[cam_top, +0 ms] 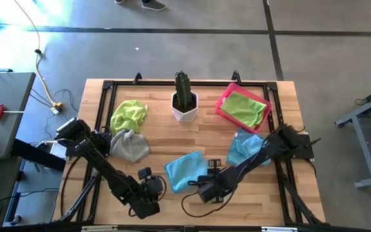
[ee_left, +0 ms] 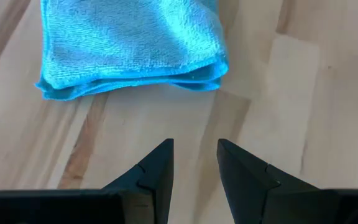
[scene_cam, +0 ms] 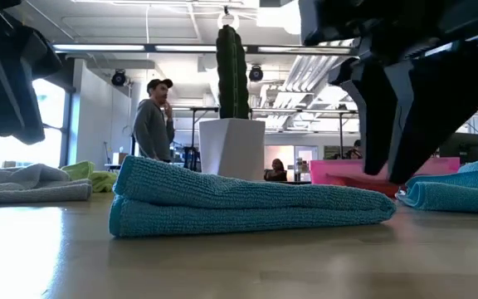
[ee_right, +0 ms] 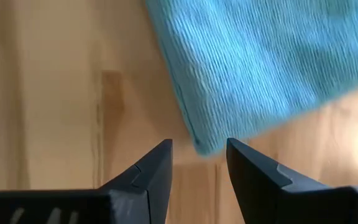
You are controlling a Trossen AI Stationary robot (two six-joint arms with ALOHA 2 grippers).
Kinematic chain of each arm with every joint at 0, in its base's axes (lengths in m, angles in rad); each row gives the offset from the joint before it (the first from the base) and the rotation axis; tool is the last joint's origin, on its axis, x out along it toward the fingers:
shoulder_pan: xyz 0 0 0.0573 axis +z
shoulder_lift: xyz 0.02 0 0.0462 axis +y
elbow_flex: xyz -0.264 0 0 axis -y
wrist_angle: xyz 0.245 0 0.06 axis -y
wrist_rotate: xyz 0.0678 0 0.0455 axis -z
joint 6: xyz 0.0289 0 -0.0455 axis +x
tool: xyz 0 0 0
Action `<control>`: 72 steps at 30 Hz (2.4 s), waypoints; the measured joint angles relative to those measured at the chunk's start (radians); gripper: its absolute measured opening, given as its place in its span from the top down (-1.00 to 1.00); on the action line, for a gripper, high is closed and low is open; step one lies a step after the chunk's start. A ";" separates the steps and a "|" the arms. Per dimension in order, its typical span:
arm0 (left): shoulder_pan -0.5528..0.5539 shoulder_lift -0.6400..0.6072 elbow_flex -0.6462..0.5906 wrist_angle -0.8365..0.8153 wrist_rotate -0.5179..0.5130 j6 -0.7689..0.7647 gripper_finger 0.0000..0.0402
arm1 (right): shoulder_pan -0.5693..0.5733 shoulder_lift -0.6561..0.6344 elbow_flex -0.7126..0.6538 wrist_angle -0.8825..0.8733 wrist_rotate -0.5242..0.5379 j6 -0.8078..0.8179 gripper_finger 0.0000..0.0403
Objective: Fold microfiber towels
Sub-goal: Put the blue microfiber towel into the red bin
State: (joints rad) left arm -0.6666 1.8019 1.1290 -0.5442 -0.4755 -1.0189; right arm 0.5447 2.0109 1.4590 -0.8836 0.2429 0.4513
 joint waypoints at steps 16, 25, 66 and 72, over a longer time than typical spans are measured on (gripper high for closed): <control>0.033 0.000 0.000 0.112 0.004 0.053 0.43 | 0.006 -0.071 -0.408 1.056 0.100 -0.488 0.28; 0.003 0.000 0.000 0.100 0.045 0.054 0.43 | -0.009 0.049 -0.344 1.096 0.101 -0.487 0.12; -0.035 0.000 0.000 0.100 0.099 0.053 0.43 | -0.073 -0.013 -0.323 0.903 0.071 -0.125 0.98; -0.035 0.000 0.000 0.100 0.099 0.054 0.43 | -0.140 -0.215 -0.321 0.705 -0.140 0.122 0.99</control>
State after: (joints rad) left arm -0.7013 1.8019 1.1290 -0.4447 -0.3763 -0.9653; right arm 0.4042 1.7960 1.1381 -0.1791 0.1026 0.5729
